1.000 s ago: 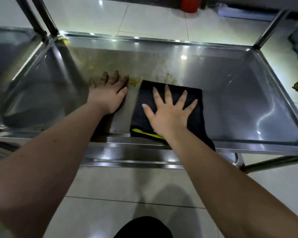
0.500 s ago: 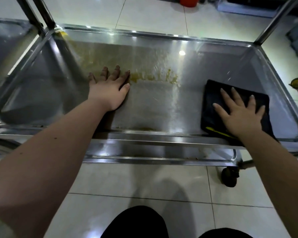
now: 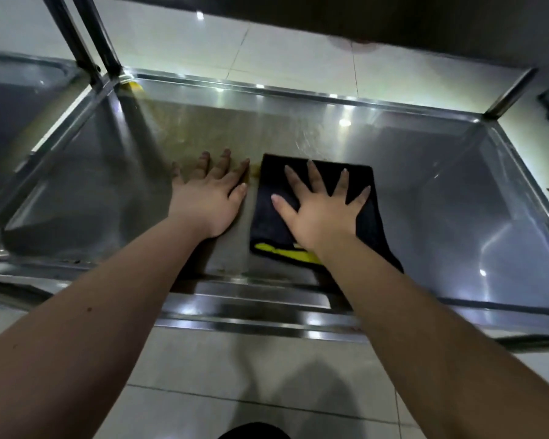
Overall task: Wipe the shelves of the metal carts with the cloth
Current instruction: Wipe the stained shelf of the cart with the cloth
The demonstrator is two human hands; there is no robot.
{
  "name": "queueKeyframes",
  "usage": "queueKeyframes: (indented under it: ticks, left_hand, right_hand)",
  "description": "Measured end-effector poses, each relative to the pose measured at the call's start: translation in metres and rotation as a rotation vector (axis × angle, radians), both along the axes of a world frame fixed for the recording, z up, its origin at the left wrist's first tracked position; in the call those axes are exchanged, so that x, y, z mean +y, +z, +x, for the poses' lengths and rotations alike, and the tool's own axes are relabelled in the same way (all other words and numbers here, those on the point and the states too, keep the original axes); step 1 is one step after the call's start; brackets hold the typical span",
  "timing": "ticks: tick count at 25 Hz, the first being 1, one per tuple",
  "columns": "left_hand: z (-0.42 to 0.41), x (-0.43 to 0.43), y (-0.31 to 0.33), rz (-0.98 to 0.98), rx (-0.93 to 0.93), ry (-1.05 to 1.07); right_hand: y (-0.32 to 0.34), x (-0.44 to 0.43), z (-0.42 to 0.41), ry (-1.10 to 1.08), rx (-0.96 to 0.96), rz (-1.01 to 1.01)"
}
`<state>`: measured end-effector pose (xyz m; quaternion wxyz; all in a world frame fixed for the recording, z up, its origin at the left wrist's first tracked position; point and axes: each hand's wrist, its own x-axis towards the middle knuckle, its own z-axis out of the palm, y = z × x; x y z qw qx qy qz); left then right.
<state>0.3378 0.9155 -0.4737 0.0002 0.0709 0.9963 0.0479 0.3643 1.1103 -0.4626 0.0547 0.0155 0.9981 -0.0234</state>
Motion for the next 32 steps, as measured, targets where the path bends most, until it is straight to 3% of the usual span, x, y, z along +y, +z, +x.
queueKeyframes:
  ticks: [8,13,17,22,24,28,32]
  left_hand:
    - [-0.004,0.003,-0.004,-0.041,0.008,-0.008]
    - [-0.010,0.008,-0.003,-0.035,0.014,0.015]
    - [-0.013,0.008,-0.003,0.009,-0.004,0.033]
    - [-0.012,0.007,-0.003,0.020,0.005,0.044]
    - [-0.011,0.006,-0.004,0.027,0.009,0.038]
    - [-0.009,0.005,-0.003,0.009,-0.014,0.028]
    - [-0.013,0.005,-0.002,0.005,-0.033,0.015]
  right_hand:
    - [0.010,-0.005,-0.170,-0.054,-0.030,-0.082]
    - [0.008,-0.001,-0.193,-0.030,-0.013,-0.078]
    - [0.006,0.009,-0.137,0.011,-0.033,-0.100]
    - [0.005,0.028,0.033,0.174,-0.054,0.037]
    - [0.007,0.036,0.059,0.224,-0.109,0.042]
    - [0.004,0.034,-0.037,0.126,0.003,0.033]
    - [0.013,0.032,-0.173,-0.049,-0.038,-0.100]
